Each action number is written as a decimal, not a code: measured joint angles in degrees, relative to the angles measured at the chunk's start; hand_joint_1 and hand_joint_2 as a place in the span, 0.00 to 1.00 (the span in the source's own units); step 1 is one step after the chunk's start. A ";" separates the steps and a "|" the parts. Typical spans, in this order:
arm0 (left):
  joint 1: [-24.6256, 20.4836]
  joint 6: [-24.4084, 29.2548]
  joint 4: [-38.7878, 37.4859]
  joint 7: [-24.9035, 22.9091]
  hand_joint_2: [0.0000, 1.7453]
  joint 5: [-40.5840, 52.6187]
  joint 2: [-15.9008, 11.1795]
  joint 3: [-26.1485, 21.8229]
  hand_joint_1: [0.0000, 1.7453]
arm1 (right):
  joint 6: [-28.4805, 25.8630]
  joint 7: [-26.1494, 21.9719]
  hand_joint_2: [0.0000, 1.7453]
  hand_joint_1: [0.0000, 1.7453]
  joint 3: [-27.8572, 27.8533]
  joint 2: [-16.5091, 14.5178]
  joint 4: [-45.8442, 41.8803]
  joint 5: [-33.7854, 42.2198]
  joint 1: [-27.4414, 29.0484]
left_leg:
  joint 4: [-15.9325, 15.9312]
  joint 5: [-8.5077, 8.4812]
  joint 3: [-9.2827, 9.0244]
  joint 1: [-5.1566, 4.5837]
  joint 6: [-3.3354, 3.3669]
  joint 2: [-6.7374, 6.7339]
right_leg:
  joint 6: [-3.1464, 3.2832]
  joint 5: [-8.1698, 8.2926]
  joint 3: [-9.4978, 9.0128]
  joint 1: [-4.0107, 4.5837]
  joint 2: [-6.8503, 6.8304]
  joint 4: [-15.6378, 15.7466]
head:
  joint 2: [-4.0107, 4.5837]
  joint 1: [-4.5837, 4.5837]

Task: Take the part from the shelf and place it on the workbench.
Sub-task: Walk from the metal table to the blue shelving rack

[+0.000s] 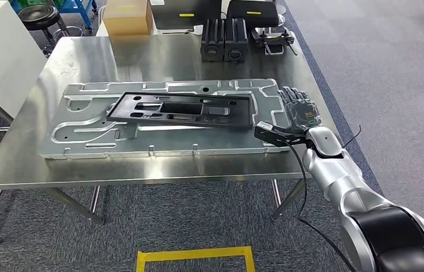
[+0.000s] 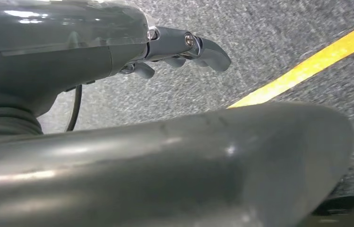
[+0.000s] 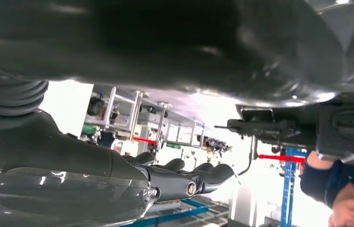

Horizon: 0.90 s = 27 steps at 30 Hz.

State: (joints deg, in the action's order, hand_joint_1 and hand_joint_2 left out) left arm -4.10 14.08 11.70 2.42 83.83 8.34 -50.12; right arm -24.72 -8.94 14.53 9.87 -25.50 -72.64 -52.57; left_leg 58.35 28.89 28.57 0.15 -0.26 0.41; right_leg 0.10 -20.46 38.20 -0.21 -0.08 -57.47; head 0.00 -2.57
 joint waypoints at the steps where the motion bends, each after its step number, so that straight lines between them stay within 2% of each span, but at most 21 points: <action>1: -0.08 0.00 -0.01 -0.04 0.00 0.00 -0.02 0.00 0.00 | -0.26 0.31 0.00 0.00 -0.13 0.26 -0.01 0.18 0.11 | -1.11 0.24 -0.55 -0.22 0.32 0.03 | -0.37 0.45 0.05 0.02 -0.04 0.11 | 0.00 0.00; 3: -0.08 -0.10 -0.03 -0.14 0.00 0.02 0.01 0.00 0.00 | -1.67 0.81 0.00 0.00 -0.89 1.41 -0.02 1.22 0.87 | -1.42 -0.69 -0.08 -0.28 1.06 0.00 | -1.13 0.97 0.16 -0.10 -0.08 0.17 | 0.00 0.01; 4: -0.08 -0.17 -0.04 -0.19 0.00 0.07 0.04 -0.01 0.00 | -2.83 0.84 0.00 0.00 -1.59 2.51 -0.03 2.06 1.62 | -1.58 -1.35 0.30 -0.17 1.55 0.00 | -1.48 0.07 0.49 -0.18 -0.04 -0.53 | 0.00 0.02; 6: 0.03 -0.29 -0.08 -0.18 0.00 0.32 0.09 -0.02 0.00 | -5.55 0.25 0.00 0.00 -3.70 5.59 -0.11 4.12 3.81 | -1.95 -2.83 1.58 0.05 2.39 0.14 | -2.07 -4.87 2.03 -0.47 0.08 -5.11 | 0.00 0.05; 8: 0.26 -0.27 -0.08 0.01 0.00 0.55 0.08 -0.02 0.00 | -8.44 -1.36 0.00 0.00 -6.69 9.43 -0.51 6.75 7.02 | -1.90 -4.10 3.27 -0.03 2.77 0.52 | -2.55 -10.27 3.82 -0.57 0.12 -12.37 | 0.00 0.06; 9: 0.43 -0.16 -0.08 0.21 0.00 0.54 0.09 -0.03 0.00 | -9.87 -2.55 0.00 0.00 -8.41 11.39 -0.88 8.41 9.06 | -1.81 -4.67 4.14 -0.05 2.79 0.68 | -2.73 -11.25 4.15 -0.59 0.11 -15.21 | 0.00 0.07; 10: 0.60 0.02 -0.08 0.48 0.00 0.38 0.09 -0.04 0.00 | -11.23 -3.81 0.00 0.00 -10.21 13.19 -1.46 10.23 11.41 | -1.67 -5.19 5.01 -0.06 2.77 0.76 | -2.84 -10.88 3.70 -0.60 0.11 -16.51 | 0.00 0.07; 11: 0.74 0.27 -0.08 0.75 0.00 0.18 0.10 -0.08 0.00 | -12.49 -5.06 0.00 0.00 -12.34 14.82 -2.57 12.05 14.18 | -1.50 -5.67 5.86 -0.06 2.70 0.84 | -2.86 -9.56 2.25 -0.60 0.11 -15.84 | 0.00 0.07; 12: 0.83 0.50 -0.08 0.79 0.00 -0.02 0.11 -0.16 0.00 | -13.56 -5.98 0.00 0.00 -14.93 16.00 -4.34 13.56 17.61 | -1.31 -6.10 6.63 -0.05 2.57 0.95 | -2.77 -8.12 -0.33 -0.59 0.06 -13.11 | 0.00 0.07; 14: 0.84 0.74 -0.08 -0.02 0.00 -0.11 0.20 -0.32 0.00 | -14.82 -7.17 0.00 0.00 -22.50 16.46 -10.17 15.03 25.90 | -0.91 -6.75 7.67 -0.09 2.15 1.16 | -2.27 -7.77 -7.14 -0.37 -0.11 -4.46 | 0.00 0.08; 15: 0.86 0.73 -0.08 -0.71 0.00 0.01 0.25 -0.37 0.00 | -15.07 -8.56 0.00 0.00 -27.65 15.27 -13.09 14.72 29.99 | -0.83 -7.05 7.84 -0.10 1.83 1.23 | -1.95 -8.40 -9.61 -0.16 -0.21 -1.03 | 0.00 0.08; 16: 0.89 0.71 -0.08 -1.32 0.00 0.24 0.31 -0.41 0.00 | -15.21 -11.58 0.00 0.00 -33.89 13.30 -15.41 13.94 33.48 | -0.82 -7.33 7.85 -0.08 1.48 1.20 | -1.63 -9.06 -10.96 0.09 -0.30 0.99 | 0.00 0.09; 18: 1.02 0.68 -0.09 -2.07 0.00 0.59 0.35 -0.48 0.00 | -15.34 -21.49 0.00 0.00 -48.89 7.57 -17.70 10.80 38.94 | -0.87 -7.80 7.80 -0.03 0.70 1.17 | -0.93 -8.74 -10.96 0.27 -0.61 1.77 | 0.00 0.09; 19: 1.08 0.72 -0.10 -2.26 0.00 0.68 0.36 -0.51 0.00 | -15.37 -25.86 0.00 0.00 -56.39 4.73 -18.11 8.64 41.02 | -0.39 -7.06 8.04 0.01 0.36 1.04 | -0.47 -8.29 -10.58 0.16 -0.83 1.88 | 0.00 0.10; 20: 1.13 0.77 -0.10 -2.35 0.00 0.66 0.36 -0.54 0.00 | -15.37 -28.38 0.00 0.00 -63.35 2.10 -18.35 6.19 42.69 | 0.87 -5.25 8.50 0.01 0.04 0.87 | 0.01 -7.75 -10.06 0.00 -1.04 1.98 | 0.00 0.10; 21: 1.24 0.85 -0.10 -2.34 0.00 0.59 0.35 -0.58 0.00 | -15.37 -28.55 0.00 0.00 -69.26 -0.21 -18.27 3.48 43.91 | 3.14 -2.45 9.16 0.09 -0.25 0.63 | 0.40 -7.13 -9.37 -0.19 -1.20 2.05 | 0.00 0.10; 23: 1.34 1.07 -0.10 -2.09 0.00 0.38 0.29 -0.68 0.00 | -15.31 -24.23 0.00 0.00 -79.12 -3.86 -16.73 -1.89 45.28 | 9.94 3.62 10.58 0.27 -0.79 0.24 | 0.79 -5.88 -7.75 -0.16 -1.22 1.99 | 0.00 0.09; 24: 1.36 1.20 -0.10 -1.84 0.00 0.28 0.25 -0.74 0.00 | -15.00 -20.41 0.00 0.00 -83.18 -5.27 -14.65 -3.90 45.63 | 13.15 5.06 10.82 0.35 -0.99 0.13 | 0.83 -5.20 -6.82 -0.12 -1.20 1.91 | 0.00 0.09; 25: 1.33 1.30 -0.10 -1.52 0.00 0.24 0.20 -0.79 0.00 | -14.09 -15.93 0.00 0.00 -86.50 -6.42 -11.67 -5.32 45.84 | 15.14 5.04 10.44 0.38 -1.12 0.05 | 0.82 -4.53 -5.85 -0.07 -1.15 1.79 | 0.00 0.08; 26: 1.27 1.37 -0.10 -1.15 0.00 0.28 0.15 -0.82 0.00 | -12.01 -10.78 0.00 0.00 -89.22 -7.42 -8.06 -6.40 45.98 | 15.42 3.79 9.20 0.39 -1.17 0.02 | 0.80 -3.87 -4.83 -0.03 -1.07 1.61 | 0.00 0.08; 27: 1.19 1.39 -0.10 -0.75 0.00 0.41 0.09 -0.83 0.00 | -8.80 -5.72 0.00 0.00 -91.02 -8.38 -4.61 -7.24 46.11 | 13.83 2.01 7.05 0.37 -1.11 0.02 | 0.75 -3.25 -3.83 0.02 -0.93 1.38 | 0.00 0.08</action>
State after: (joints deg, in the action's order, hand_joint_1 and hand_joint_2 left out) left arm -2.91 15.47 11.61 1.67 84.24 8.44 -50.95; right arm -33.52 -14.66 -76.49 1.49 -30.11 -79.87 -6.46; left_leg 72.17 30.90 35.62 0.52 -1.38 0.43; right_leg 0.85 -23.71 34.37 -0.19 -1.01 -56.09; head 0.00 -2.49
